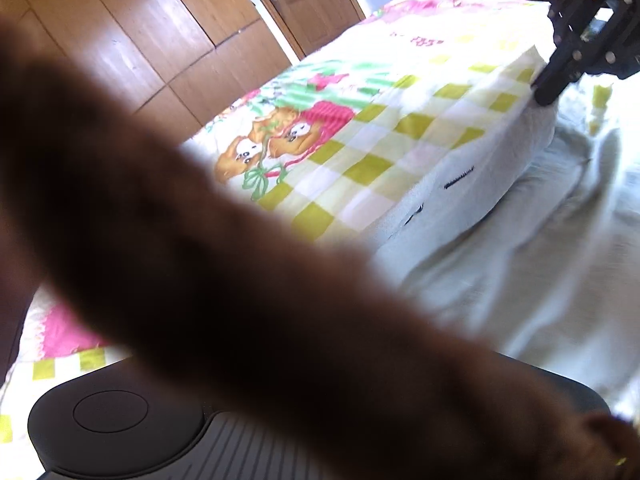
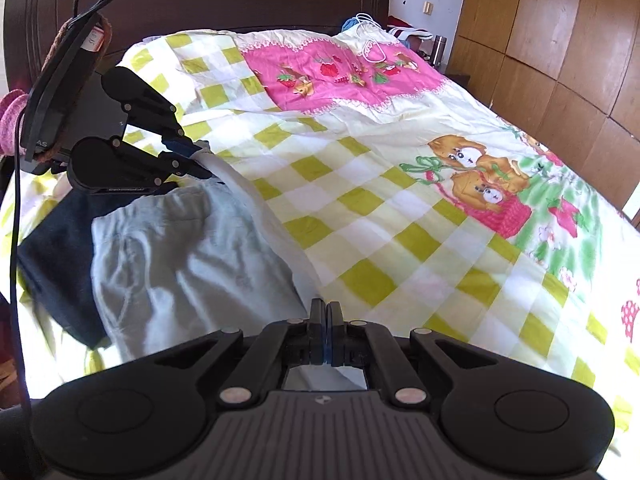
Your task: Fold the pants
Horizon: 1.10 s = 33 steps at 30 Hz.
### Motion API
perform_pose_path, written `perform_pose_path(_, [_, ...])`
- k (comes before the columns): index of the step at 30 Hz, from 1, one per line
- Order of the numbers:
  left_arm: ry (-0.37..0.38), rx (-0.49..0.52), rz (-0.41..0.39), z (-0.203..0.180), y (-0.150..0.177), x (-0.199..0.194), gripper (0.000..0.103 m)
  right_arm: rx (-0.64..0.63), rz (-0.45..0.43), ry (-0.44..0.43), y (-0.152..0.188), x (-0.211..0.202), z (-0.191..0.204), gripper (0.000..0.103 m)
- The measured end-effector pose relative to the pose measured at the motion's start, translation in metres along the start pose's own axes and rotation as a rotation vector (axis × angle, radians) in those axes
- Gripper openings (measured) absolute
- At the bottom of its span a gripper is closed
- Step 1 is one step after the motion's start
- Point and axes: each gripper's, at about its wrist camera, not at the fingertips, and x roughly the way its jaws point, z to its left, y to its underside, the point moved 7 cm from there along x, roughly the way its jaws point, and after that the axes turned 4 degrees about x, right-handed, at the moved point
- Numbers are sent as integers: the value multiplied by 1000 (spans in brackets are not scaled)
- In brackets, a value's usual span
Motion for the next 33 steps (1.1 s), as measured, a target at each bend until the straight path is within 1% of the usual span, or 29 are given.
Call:
perform_pose_path(2, [-40, 9, 6, -12, 12, -21, 9, -10, 8, -5, 19, -8, 22, 18])
perform_pose_path(4, [-56, -20, 12, -26, 26, -34, 9, 1, 19, -28, 39, -7, 42, 18])
perform_pose_path(9, [-74, -6, 66, -67, 68, -43, 10, 50, 62, -53, 84, 9, 72, 18])
perform_pose_path(12, [-82, -9, 73, -77, 86, -43, 11, 74, 81, -66, 97, 16, 80, 18])
perform_pose_path(15, [-101, -22, 56, -79, 92, -44, 11, 68, 93, -60, 101, 19, 85, 18])
perform_pose_path(16, [-110, -20, 48, -79, 92, -45, 13, 71, 96, -60, 100, 20, 84, 18])
perform_pose_path(17, [-130, -8, 40, -79, 93, -46, 16, 76, 96, -58, 99, 19, 85, 18])
perform_pose_path(20, [-177, 57, 31, -82, 96, -45, 18, 88, 92, -63, 96, 14, 85, 18])
perform_pose_path(24, [-209, 105, 19, -86, 101, -44, 19, 79, 99, -63, 93, 11, 92, 18])
perform_pose_path(27, [-228, 106, 6, -82, 102, -46, 19, 61, 105, -59, 91, 10, 98, 18])
perform_pose_path(28, [-230, 109, -3, -81, 101, -50, 16, 59, 105, -61, 90, 9, 100, 18])
perform_pose_path(31, [-260, 109, -24, -77, 103, -64, 16, 53, 94, -76, 88, 2, 108, 18])
perform_pose_path(33, [-243, 83, -12, -77, 109, -69, 16, 41, 98, -84, 91, 4, 115, 18])
